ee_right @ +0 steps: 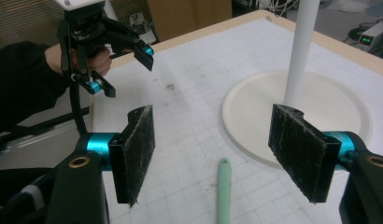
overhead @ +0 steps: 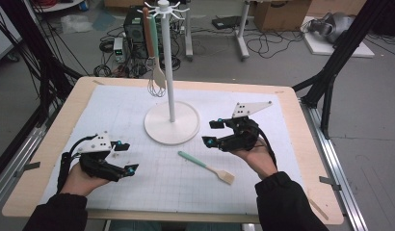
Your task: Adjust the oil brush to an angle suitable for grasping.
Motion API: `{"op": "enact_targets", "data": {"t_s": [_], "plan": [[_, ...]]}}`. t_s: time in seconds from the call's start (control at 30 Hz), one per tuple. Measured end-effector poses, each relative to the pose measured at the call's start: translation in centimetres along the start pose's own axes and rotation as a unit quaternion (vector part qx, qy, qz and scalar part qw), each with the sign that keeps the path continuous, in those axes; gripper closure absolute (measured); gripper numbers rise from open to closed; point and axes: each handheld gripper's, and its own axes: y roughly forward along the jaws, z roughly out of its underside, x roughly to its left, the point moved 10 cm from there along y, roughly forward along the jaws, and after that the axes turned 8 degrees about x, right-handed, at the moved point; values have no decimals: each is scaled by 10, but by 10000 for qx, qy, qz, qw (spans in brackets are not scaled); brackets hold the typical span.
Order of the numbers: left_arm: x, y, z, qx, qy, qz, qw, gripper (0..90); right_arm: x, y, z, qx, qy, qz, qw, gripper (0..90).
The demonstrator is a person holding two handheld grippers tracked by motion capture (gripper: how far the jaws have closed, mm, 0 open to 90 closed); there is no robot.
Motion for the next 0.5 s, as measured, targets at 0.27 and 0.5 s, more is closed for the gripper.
{"op": "enact_targets", "data": {"t_s": [0.27,0.5], "plan": [[0,0,0,11,31,-25,10000,202,0,4,23,228,-13,127,9997,313],[0,-1,0,-12,36,-55,10000,202,-3,11,45,499,51,258,9984,333]]}}
